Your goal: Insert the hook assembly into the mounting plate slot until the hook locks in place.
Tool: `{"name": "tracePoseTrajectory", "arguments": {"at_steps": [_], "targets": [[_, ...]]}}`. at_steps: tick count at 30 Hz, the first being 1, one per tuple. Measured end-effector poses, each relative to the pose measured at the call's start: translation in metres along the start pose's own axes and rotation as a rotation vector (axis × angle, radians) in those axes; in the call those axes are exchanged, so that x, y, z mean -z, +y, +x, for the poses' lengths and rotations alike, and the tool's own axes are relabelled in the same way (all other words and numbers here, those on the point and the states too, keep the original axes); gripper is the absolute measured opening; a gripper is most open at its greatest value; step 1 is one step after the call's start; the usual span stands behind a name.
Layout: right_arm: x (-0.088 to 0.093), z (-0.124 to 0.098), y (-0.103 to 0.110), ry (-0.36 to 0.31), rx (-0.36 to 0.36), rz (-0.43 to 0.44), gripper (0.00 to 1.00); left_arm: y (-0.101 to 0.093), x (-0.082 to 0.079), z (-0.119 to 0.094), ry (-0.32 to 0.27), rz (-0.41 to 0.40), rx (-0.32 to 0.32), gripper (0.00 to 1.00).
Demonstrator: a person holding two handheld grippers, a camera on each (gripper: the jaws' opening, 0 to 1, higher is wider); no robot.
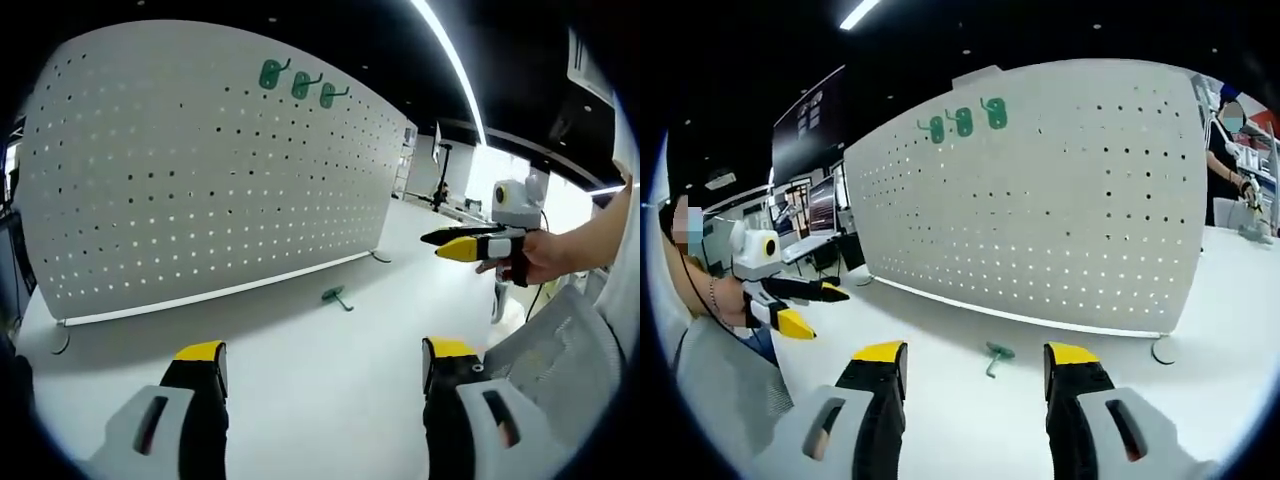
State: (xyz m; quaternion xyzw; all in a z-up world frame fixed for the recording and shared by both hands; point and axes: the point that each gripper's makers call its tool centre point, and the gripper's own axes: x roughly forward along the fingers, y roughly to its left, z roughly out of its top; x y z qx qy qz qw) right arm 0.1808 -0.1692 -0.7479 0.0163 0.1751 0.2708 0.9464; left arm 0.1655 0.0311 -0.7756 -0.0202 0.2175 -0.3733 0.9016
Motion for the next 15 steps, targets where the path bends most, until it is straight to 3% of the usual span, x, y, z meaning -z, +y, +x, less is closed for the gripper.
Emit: {"name": "tracePoseTrajectory", "arguments": {"at_steps": [15], "targets": [[0.025,-0.009,-0.004,0.089,0.016,0.028,0.56,0.004,0.007,-0.004,0.016,-0.018,-0.001,0.82]]}}
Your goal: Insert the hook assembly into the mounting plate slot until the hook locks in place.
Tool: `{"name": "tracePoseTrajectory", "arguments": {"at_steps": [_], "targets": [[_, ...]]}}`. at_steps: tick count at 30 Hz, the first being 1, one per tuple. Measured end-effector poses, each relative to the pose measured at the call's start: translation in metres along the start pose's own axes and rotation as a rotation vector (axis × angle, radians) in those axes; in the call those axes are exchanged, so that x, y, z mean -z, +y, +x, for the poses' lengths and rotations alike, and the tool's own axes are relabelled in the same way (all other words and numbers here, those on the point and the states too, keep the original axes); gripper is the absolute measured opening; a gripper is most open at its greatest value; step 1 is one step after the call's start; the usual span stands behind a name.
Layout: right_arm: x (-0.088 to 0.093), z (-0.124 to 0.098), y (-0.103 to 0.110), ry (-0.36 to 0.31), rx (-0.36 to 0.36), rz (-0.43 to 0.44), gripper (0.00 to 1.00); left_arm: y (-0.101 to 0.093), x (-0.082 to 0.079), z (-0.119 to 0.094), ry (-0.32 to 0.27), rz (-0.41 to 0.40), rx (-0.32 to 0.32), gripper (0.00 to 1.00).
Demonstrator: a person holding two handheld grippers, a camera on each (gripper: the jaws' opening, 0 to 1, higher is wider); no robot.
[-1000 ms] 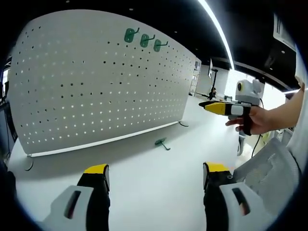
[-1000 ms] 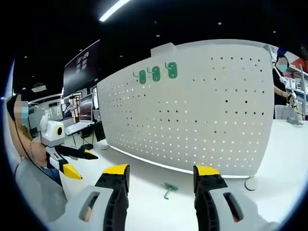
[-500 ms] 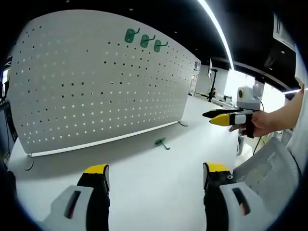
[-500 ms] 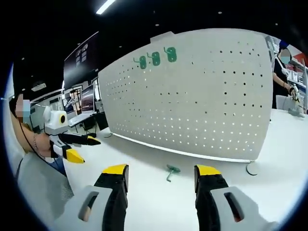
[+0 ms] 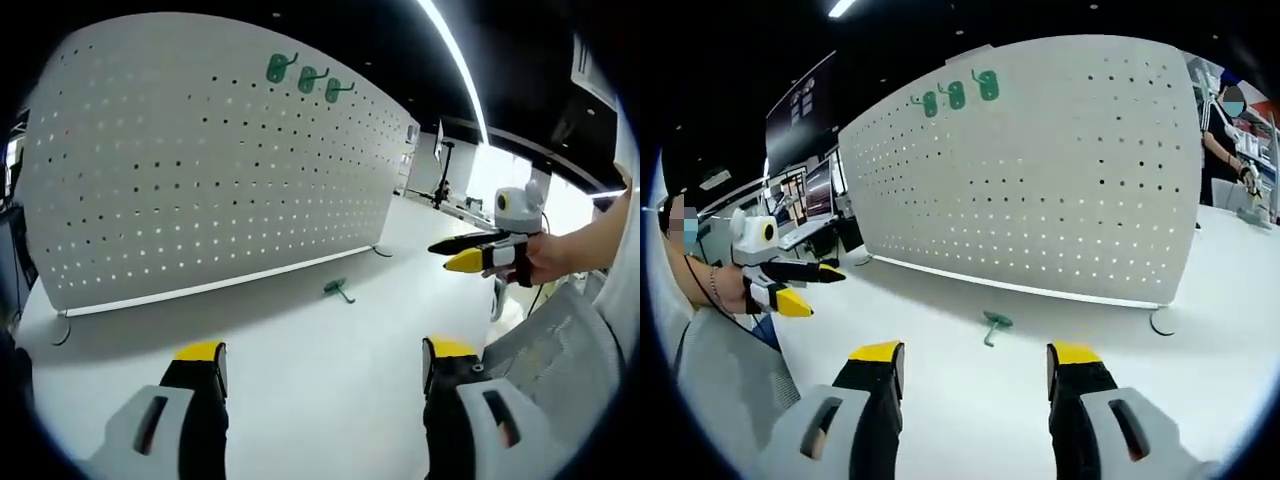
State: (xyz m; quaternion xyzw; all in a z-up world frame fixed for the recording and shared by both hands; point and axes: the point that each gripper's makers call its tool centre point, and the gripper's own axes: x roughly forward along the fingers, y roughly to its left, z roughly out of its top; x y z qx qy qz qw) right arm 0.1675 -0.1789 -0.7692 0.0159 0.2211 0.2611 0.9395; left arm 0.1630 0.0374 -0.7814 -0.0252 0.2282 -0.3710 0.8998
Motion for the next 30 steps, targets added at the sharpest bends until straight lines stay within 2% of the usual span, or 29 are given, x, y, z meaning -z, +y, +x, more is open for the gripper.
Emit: {"name": "tracePoseTrajectory", "arguments": {"at_steps": [8,13,17,19,23,28,30], "targets": [[0.001,0.000,0.000,0.000,-0.003,0.010,0.56,-0.001,-0.002,0.001,0.000,0.002,0.003,0.82],[0.002,0.000,0.002,0.000,-0.013,0.011,0.56,-0.003,-0.010,0.007,0.000,0.020,0.015,0.81],[0.002,0.000,0.005,-0.002,-0.018,0.013,0.56,-0.007,-0.019,0.018,0.007,0.063,0.045,0.81],[0.003,-0.001,0.004,-0.001,-0.017,0.012,0.56,-0.007,-0.014,0.023,0.066,0.135,0.065,0.81],[0.000,-0.003,0.004,-0.010,-0.012,0.020,0.56,-0.008,-0.020,0.031,0.069,0.158,0.097,0.81],[0.002,-0.005,0.005,-0.006,-0.013,0.013,0.57,-0.008,-0.018,0.039,0.113,0.216,0.132,0.81],[0.003,-0.005,0.006,-0.004,-0.014,0.010,0.57,-0.011,-0.019,0.042,0.134,0.234,0.169,0.82]]}}
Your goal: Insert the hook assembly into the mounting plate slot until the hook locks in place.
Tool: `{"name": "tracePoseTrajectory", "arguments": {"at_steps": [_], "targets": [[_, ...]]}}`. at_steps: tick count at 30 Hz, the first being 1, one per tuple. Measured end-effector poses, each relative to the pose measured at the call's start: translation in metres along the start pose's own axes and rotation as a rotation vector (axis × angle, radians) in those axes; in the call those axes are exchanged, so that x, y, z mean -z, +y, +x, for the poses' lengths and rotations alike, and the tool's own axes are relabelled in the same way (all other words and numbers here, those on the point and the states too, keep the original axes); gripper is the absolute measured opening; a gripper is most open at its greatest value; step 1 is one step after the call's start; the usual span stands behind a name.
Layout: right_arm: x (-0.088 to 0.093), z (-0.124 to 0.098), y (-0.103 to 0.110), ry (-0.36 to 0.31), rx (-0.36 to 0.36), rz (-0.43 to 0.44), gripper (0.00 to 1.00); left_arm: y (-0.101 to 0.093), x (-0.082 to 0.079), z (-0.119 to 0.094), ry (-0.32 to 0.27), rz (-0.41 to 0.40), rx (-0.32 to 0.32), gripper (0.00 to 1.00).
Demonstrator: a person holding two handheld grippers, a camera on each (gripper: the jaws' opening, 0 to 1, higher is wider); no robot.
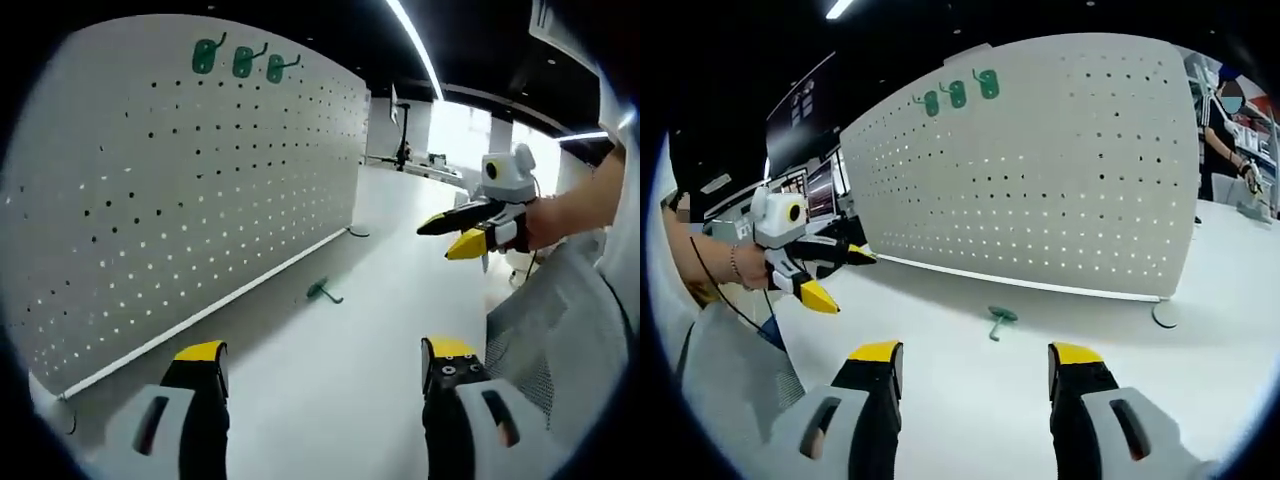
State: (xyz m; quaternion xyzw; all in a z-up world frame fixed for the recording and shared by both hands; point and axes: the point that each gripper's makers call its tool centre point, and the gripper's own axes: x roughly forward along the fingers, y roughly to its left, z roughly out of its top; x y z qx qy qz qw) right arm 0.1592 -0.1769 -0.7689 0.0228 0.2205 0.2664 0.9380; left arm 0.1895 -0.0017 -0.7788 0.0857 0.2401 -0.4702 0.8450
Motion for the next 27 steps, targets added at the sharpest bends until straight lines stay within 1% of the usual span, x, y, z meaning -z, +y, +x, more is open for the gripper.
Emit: {"name": "tracePoseTrajectory", "arguments": {"at_steps": [1,3,4,6,12,15,18,27], "targets": [[0.001,0.000,0.001,0.001,0.000,-0.001,0.57,0.000,0.000,0.002,0.015,0.013,0.017,0.82],[0.000,-0.001,0.001,-0.002,0.006,-0.010,0.56,0.000,-0.002,0.005,0.022,0.021,0.030,0.82],[0.000,-0.001,0.002,-0.002,0.004,-0.006,0.56,0.000,0.000,0.007,0.042,0.033,0.047,0.82],[0.001,-0.001,0.002,-0.003,0.004,-0.002,0.56,0.001,0.001,0.010,0.071,0.081,0.060,0.82],[0.003,-0.001,0.005,0.001,0.000,-0.004,0.57,0.006,-0.008,0.018,0.083,0.106,0.084,0.82],[0.003,-0.001,0.007,0.003,-0.003,-0.005,0.57,0.009,-0.010,0.022,0.097,0.123,0.097,0.82],[0.003,-0.001,0.007,0.002,-0.004,-0.007,0.57,0.011,-0.012,0.026,0.119,0.158,0.106,0.82],[0.004,-0.003,0.005,0.007,-0.002,-0.009,0.56,0.015,-0.018,0.038,0.156,0.230,0.143,0.82]]}}
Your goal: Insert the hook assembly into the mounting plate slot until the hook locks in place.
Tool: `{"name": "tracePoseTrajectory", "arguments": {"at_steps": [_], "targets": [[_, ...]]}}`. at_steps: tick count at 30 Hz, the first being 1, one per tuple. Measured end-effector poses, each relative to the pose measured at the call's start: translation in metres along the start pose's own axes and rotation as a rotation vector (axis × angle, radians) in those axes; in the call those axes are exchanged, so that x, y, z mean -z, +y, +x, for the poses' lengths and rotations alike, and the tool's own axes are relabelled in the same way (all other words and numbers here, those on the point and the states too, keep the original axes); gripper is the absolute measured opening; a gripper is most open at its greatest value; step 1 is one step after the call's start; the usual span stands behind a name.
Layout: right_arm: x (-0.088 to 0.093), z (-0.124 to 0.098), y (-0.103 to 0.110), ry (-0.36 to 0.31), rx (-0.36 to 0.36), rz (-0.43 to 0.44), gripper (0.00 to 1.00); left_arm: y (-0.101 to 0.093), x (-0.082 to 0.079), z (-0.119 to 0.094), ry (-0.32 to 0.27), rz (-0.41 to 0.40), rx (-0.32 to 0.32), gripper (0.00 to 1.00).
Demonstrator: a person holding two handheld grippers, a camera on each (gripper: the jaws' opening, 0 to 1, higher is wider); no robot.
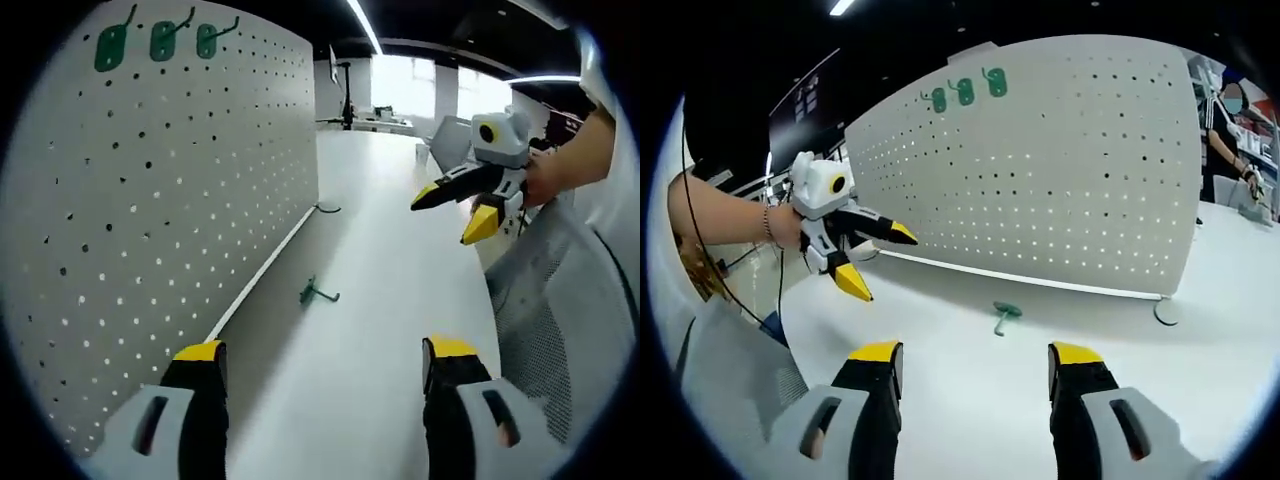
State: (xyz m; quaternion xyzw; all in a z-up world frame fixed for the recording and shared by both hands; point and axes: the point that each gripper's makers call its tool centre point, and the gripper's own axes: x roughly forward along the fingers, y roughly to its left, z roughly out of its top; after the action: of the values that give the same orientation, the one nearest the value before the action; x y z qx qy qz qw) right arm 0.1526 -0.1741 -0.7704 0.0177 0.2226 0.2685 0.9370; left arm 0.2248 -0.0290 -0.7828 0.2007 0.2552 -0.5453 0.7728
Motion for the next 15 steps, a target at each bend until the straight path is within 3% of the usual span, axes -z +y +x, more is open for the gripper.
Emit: {"name": "tracePoseTrajectory", "arguments": {"at_steps": [15], "targets": [[0.000,-0.002,-0.001,0.007,0.005,-0.003,0.56,0.013,-0.012,0.025,0.079,0.090,0.077,0.82]]}}
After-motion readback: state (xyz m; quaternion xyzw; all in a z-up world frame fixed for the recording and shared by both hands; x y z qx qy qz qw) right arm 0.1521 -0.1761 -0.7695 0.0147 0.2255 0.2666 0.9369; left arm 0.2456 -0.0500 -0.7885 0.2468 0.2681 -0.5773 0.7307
